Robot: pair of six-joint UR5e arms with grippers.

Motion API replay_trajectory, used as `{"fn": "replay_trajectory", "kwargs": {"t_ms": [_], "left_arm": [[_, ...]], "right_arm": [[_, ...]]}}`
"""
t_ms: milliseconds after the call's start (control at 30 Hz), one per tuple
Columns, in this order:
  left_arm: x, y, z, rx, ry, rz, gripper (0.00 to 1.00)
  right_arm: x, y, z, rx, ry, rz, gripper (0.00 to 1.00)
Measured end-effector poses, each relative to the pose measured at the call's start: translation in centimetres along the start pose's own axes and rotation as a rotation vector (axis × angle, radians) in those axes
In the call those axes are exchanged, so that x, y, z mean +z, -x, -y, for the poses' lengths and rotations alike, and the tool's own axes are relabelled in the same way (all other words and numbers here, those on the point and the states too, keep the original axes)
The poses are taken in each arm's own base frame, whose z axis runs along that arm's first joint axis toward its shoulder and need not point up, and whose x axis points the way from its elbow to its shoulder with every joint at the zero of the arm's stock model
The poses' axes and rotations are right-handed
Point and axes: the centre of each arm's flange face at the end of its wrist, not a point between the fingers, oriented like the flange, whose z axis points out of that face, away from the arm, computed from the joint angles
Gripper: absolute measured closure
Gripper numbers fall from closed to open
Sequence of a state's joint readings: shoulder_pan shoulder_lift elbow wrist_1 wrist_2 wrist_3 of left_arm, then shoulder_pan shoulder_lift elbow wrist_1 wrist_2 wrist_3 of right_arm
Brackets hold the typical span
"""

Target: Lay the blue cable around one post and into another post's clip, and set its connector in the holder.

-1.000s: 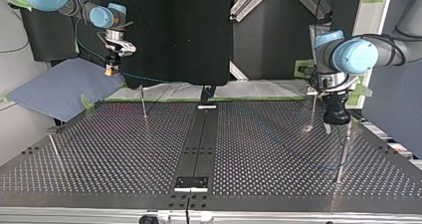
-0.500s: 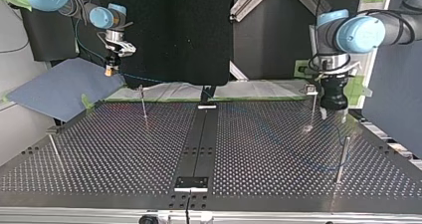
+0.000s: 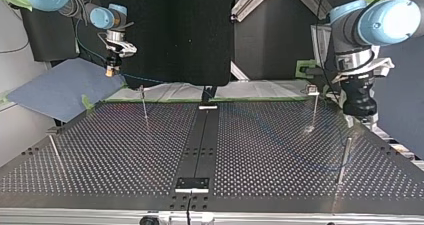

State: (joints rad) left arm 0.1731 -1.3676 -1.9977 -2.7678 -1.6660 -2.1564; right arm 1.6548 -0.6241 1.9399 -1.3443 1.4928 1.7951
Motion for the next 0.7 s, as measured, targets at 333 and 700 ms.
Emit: {"fn": "replay_trajectory", "kwargs": {"t_ms": [333, 700], "left_arm": [[-0.8, 5.9, 3.0, 0.071, 0.015, 0.104, 0.00], [-3.0, 11.5, 7.7, 0.153, -0.096, 0.142, 0.00]], "right_arm": [[0.0, 0.0, 0.1, 0.001, -0.001, 0.000, 1.00], [0.0, 0.0, 0.1, 0.004, -0.001, -0.001, 1.00]]}}
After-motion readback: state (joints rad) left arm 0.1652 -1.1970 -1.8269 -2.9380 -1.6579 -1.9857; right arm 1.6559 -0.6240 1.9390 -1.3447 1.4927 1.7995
